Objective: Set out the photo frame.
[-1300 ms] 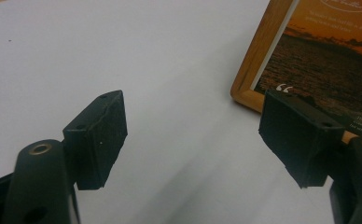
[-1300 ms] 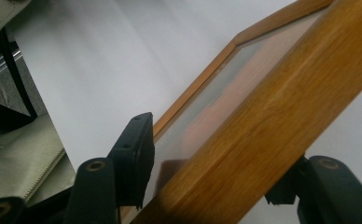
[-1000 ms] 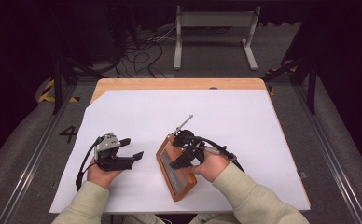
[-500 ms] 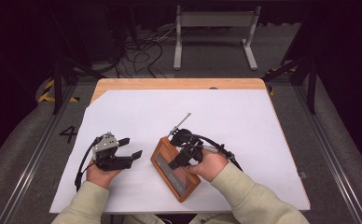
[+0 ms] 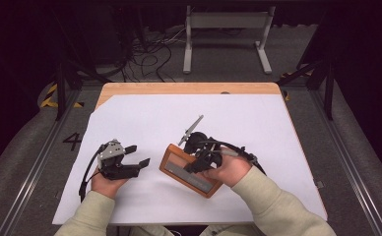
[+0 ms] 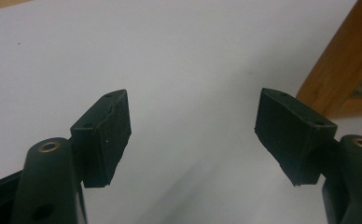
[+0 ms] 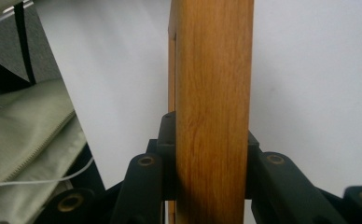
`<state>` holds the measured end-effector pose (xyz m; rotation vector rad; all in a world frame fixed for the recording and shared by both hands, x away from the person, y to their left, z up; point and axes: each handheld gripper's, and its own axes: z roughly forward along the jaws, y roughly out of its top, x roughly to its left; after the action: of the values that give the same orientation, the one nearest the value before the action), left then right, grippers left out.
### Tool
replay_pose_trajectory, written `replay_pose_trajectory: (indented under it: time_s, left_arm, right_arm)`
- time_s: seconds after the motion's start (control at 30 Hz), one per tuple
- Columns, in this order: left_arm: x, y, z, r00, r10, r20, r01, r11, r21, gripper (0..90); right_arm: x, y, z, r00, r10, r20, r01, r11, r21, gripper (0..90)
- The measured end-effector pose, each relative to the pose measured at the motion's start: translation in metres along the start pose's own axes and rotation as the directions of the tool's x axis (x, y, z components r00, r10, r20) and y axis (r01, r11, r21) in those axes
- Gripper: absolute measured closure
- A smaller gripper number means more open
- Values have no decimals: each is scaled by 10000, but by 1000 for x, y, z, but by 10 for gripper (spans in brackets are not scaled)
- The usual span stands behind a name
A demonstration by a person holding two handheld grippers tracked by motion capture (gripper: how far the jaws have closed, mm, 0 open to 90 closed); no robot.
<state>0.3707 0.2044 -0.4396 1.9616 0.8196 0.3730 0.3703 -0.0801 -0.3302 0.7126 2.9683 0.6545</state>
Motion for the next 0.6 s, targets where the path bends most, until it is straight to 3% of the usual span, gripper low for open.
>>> replay_pose_trajectory:
  time_s: [0.27, 0.3, 0.37, 0.4, 0.6]
  left_arm:
    - [1, 0, -1, 9999, -114, 42, 114, 9999, -3, 273]
    - [0, -1, -1, 9999, -159, 55, 159, 9999, 7, 273]
    - [0, -1, -2, 9999, -115, -2, 115, 9999, -14, 274]
    - [0, -1, -2, 9999, -115, -2, 115, 9999, -14, 275]
    - [2, -6, -9, 9996, -211, -192, 211, 9998, -36, 275]
  right_arm:
    - [-20, 7, -25, 9945, -957, 427, 948, 9952, 230, 721]
    - [-24, 9, -28, 9858, -1570, 601, 1548, 9871, 398, 721]
    - [-28, 11, -29, 9748, -2101, 753, 2055, 9765, 647, 721]
    - [-28, 11, -29, 9748, -2101, 753, 2055, 9765, 647, 721]
    - [-44, 18, -26, 9563, -2859, 617, 2784, 9544, 1083, 722]
